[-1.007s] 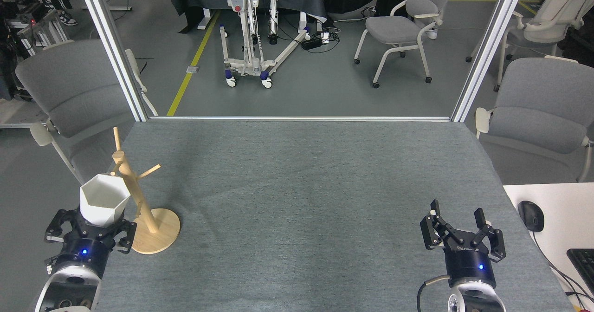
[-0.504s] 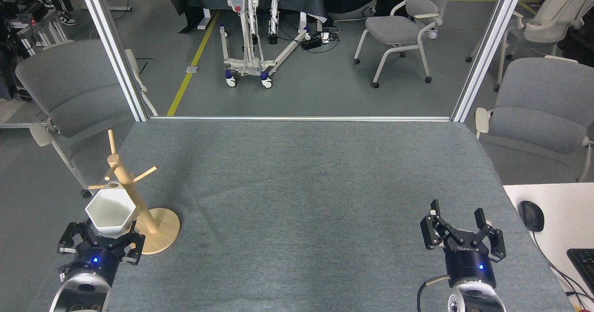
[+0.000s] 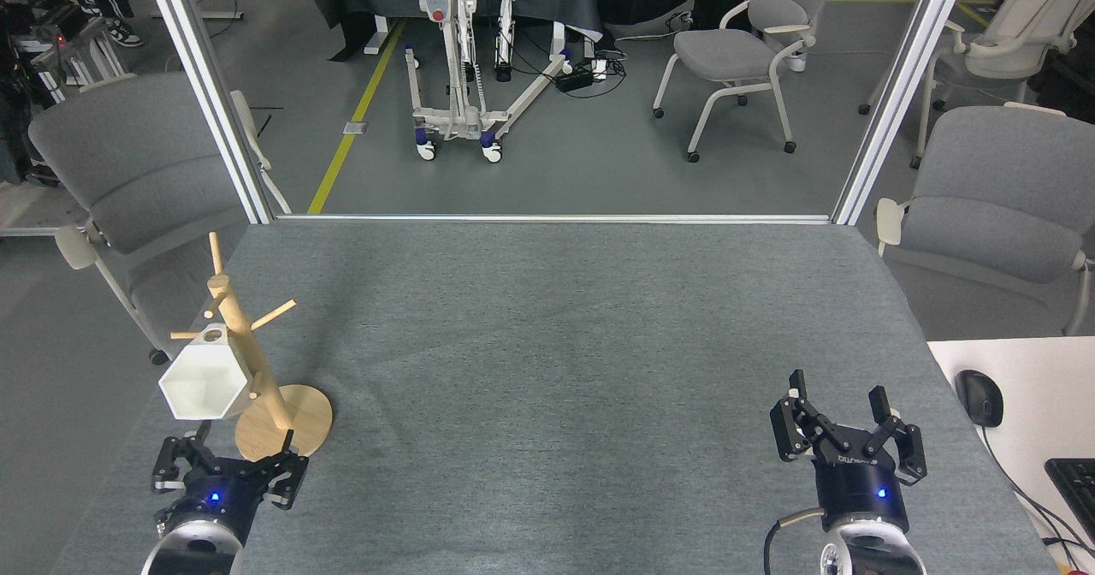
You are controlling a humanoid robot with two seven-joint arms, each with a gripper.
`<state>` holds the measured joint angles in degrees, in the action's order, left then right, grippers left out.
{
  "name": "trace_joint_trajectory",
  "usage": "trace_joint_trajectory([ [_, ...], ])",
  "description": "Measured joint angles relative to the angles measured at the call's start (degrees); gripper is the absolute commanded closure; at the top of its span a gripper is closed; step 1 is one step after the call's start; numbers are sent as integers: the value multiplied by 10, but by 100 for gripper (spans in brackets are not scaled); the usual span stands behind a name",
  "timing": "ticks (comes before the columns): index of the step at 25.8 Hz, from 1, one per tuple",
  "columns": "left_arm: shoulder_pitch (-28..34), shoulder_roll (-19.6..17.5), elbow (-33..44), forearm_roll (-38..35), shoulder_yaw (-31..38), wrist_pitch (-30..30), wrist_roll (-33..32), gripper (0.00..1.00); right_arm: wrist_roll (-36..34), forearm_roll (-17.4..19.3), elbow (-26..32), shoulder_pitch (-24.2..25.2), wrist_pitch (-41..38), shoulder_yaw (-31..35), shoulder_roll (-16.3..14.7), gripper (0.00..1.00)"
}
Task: Hang cup on storage rack
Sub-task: 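Raise the cup and hook it onto a peg of the mug tree, then release the cup and pull the left gripper back from the stand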
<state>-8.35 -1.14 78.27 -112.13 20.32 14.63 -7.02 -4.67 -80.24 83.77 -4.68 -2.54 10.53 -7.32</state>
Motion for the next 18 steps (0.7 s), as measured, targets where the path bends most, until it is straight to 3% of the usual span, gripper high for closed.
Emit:
trace_joint_trajectory([
  [7, 16, 64, -17, 2, -12, 8, 39, 1, 0, 0, 0, 0, 0, 0, 2, 1],
  [12, 34, 81, -10, 18, -93, -8, 72, 1, 0, 1, 0, -1, 0, 0, 2, 1],
  [18, 18, 86, 16, 80, -214, -86, 84, 1, 1, 19, 0, -4, 0, 0, 1, 1],
])
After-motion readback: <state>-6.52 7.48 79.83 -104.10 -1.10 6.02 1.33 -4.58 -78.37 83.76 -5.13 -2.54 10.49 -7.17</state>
